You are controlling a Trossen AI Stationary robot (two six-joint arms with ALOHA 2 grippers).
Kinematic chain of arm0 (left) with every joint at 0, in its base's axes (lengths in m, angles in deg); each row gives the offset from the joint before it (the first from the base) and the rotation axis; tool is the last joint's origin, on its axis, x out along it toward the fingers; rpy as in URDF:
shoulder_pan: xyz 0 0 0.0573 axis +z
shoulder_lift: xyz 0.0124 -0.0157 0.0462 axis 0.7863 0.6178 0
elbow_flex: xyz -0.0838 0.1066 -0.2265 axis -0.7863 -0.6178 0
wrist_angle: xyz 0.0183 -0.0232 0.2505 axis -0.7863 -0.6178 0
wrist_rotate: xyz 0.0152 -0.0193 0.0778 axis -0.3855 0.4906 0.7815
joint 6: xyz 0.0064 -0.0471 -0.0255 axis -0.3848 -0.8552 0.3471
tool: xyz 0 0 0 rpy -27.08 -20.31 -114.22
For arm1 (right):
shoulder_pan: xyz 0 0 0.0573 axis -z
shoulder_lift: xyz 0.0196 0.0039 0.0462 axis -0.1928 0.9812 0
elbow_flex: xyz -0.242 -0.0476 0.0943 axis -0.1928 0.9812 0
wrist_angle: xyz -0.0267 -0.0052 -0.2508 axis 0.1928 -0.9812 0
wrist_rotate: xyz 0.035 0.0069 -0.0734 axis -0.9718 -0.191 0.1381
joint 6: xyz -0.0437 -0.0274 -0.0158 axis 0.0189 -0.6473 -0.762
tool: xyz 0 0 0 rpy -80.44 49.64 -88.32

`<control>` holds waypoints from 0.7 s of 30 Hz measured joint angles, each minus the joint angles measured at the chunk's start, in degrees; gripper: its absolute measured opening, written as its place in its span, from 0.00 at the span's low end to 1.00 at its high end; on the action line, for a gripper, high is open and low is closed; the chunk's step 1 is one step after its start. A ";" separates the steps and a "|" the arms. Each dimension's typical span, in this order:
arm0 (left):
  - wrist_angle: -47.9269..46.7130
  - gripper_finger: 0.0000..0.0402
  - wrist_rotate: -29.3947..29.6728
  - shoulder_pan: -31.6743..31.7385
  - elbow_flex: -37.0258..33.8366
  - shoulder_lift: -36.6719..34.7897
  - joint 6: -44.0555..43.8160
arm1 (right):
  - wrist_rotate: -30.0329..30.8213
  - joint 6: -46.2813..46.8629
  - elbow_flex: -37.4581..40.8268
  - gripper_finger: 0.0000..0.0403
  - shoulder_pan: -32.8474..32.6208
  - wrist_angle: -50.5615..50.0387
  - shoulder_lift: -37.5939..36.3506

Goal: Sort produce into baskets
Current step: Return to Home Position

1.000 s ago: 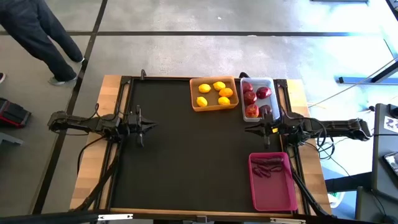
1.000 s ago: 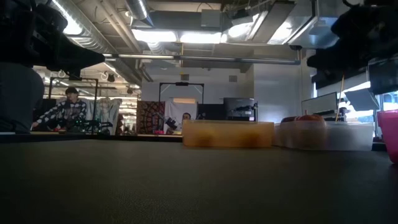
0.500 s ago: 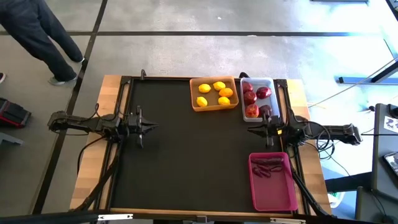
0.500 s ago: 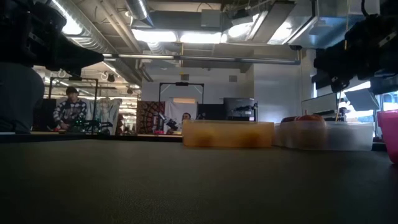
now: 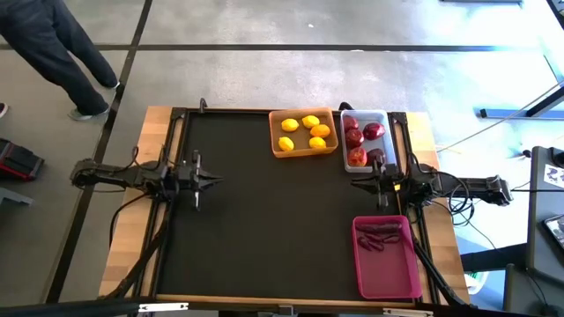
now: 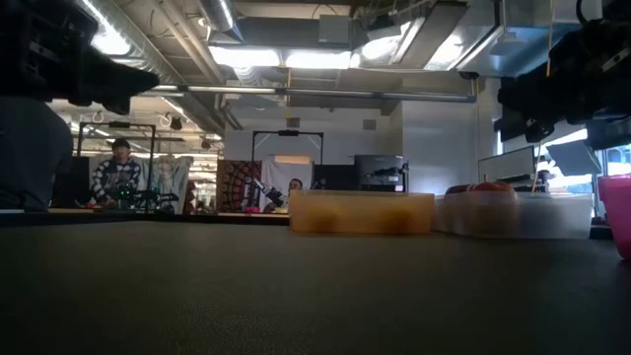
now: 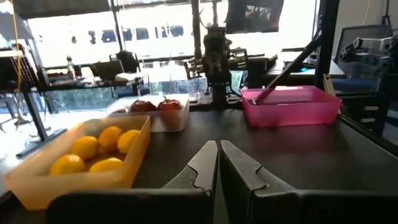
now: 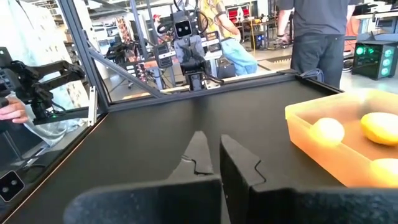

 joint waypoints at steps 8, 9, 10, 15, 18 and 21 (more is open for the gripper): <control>-0.01 0.04 0.02 0.00 0.02 -0.69 0.97 | -0.42 -0.38 0.09 0.00 0.00 -0.18 0.23; -0.03 0.04 0.02 0.00 0.02 -1.07 0.88 | -0.42 -0.39 0.09 0.00 0.00 -0.16 0.23; 0.00 0.04 0.02 0.00 0.02 -1.54 0.54 | -0.42 -0.39 0.09 0.00 0.00 -0.18 0.23; 0.14 0.04 0.02 0.04 0.04 -2.03 -1.24 | -0.42 -0.41 0.12 0.00 0.00 -0.21 0.23; 0.20 0.04 0.03 0.42 0.04 -2.03 -1.31 | -0.42 -0.41 0.13 0.00 0.00 -0.23 0.23; 0.00 0.04 0.03 0.66 0.04 -2.03 -0.11 | -0.42 -0.41 0.13 0.00 0.00 -0.24 0.23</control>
